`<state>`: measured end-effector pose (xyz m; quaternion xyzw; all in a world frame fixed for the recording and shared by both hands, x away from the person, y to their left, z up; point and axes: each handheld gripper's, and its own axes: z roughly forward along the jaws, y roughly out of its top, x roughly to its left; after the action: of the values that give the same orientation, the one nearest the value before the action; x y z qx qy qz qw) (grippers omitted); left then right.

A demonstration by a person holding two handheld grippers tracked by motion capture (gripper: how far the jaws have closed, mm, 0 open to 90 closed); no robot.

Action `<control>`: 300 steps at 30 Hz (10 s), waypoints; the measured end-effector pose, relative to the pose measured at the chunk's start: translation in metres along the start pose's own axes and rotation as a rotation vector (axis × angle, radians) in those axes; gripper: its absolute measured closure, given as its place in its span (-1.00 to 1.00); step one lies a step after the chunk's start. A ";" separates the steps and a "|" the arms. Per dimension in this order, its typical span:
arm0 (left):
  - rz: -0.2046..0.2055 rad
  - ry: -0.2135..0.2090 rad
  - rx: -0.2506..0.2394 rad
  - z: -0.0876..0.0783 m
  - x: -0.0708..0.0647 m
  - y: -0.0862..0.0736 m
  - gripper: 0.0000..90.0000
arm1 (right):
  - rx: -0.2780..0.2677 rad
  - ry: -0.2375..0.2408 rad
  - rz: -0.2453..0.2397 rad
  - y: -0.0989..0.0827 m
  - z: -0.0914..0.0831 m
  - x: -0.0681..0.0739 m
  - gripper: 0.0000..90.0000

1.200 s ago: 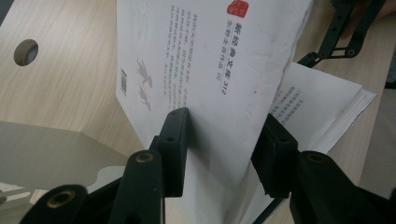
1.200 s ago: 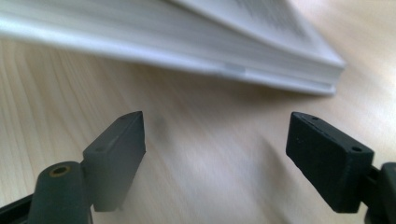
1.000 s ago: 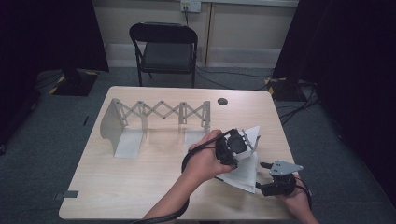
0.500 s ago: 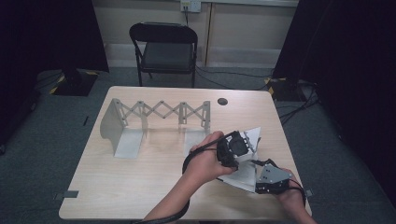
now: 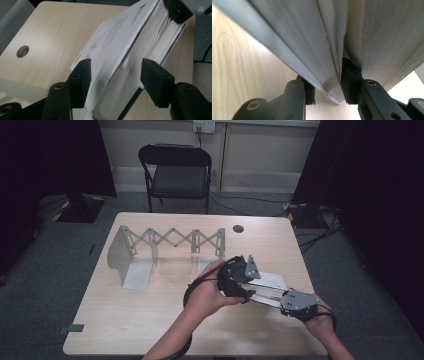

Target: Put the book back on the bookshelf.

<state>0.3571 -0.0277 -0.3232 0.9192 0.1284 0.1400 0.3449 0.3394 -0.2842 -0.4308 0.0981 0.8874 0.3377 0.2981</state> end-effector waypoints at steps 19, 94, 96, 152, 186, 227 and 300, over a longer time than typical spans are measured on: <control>-0.138 -0.035 -0.025 0.011 0.006 -0.075 -0.15 | -0.029 0.100 -0.004 0.005 -0.016 -0.015 0.68; -0.242 -0.098 0.097 0.040 0.024 -0.124 -0.38 | -0.113 0.415 0.142 0.015 -0.012 -0.038 0.71; -0.234 -0.099 0.103 0.038 0.025 -0.121 -0.38 | -0.111 0.416 0.144 0.015 -0.012 -0.039 0.71; -0.055 -0.162 0.033 0.026 0.042 -0.003 -0.36 | -0.100 0.447 0.213 0.012 -0.007 -0.048 0.70; 0.005 -0.163 0.149 0.015 0.014 0.009 0.12 | -0.140 0.490 0.309 -0.007 -0.008 -0.052 0.10; -0.004 -0.216 0.338 0.043 0.021 0.043 -0.02 | -0.017 0.364 0.438 -0.065 0.018 -0.018 -0.46; -0.154 -0.144 0.403 0.023 0.009 0.029 0.13 | 0.030 0.270 0.404 -0.073 0.032 0.001 -0.66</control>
<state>0.3779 -0.0595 -0.3187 0.9646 0.1987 0.0187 0.1722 0.3594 -0.3210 -0.4985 0.2320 0.8864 0.3875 0.1018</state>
